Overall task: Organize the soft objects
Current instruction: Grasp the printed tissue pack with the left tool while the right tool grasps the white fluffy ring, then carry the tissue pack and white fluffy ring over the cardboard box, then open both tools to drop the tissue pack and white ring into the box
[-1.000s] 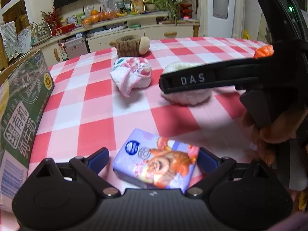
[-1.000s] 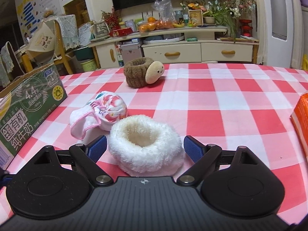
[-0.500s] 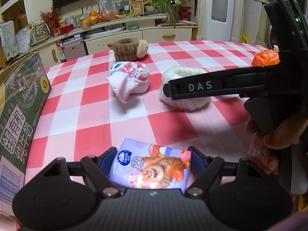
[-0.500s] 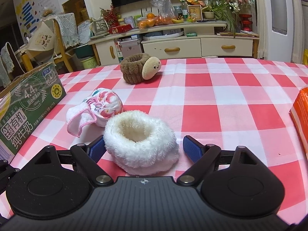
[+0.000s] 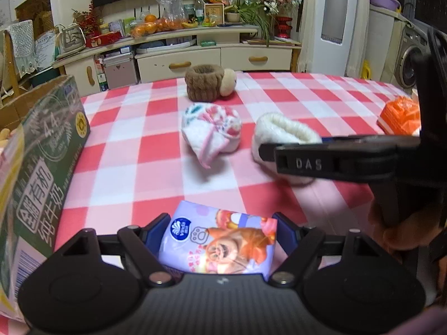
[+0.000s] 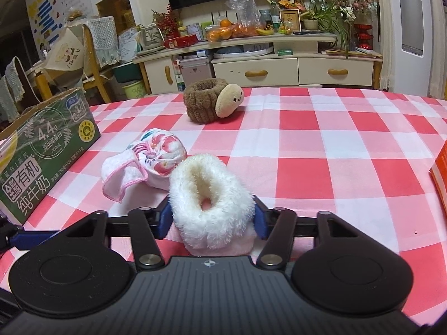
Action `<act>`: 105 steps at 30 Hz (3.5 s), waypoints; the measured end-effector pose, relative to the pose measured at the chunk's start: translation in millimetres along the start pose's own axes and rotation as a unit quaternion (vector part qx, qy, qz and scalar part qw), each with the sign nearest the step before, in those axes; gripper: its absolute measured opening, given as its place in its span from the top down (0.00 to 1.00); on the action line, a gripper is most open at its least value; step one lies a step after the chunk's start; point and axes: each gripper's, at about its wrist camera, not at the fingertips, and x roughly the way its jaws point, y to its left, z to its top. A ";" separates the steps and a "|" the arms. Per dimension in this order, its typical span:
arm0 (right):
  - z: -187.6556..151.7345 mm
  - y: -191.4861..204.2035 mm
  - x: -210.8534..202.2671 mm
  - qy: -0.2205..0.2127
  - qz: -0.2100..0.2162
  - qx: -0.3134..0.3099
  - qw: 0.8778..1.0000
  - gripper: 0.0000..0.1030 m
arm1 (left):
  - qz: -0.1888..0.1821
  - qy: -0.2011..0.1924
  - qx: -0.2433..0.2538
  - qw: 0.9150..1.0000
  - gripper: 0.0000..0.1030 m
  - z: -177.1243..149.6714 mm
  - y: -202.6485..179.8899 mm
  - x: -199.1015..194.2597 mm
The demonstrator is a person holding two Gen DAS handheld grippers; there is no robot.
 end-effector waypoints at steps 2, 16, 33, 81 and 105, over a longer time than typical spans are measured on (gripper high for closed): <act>-0.4 1.3 -0.3 -0.004 -0.001 0.000 1.000 0.44 | 0.004 -0.004 -0.006 1.000 0.24 3.5 3.5 -3.2; -1.4 16.6 -9.3 -0.027 -0.024 -0.001 0.999 0.50 | 0.030 -0.055 -0.028 0.998 0.24 30.4 37.9 -36.3; -3.1 51.8 -27.6 -0.046 -0.027 -0.027 0.998 0.50 | 0.096 -0.119 -0.086 0.984 0.24 59.7 112.8 -71.8; 75.3 213.8 22.7 -0.053 0.100 -0.151 0.982 0.46 | 0.200 -0.125 -0.199 0.951 0.23 61.1 234.1 -74.7; 66.2 195.9 -12.5 -0.091 0.085 -0.150 0.981 0.03 | 0.201 -0.145 -0.191 0.950 0.05 64.4 222.8 -82.3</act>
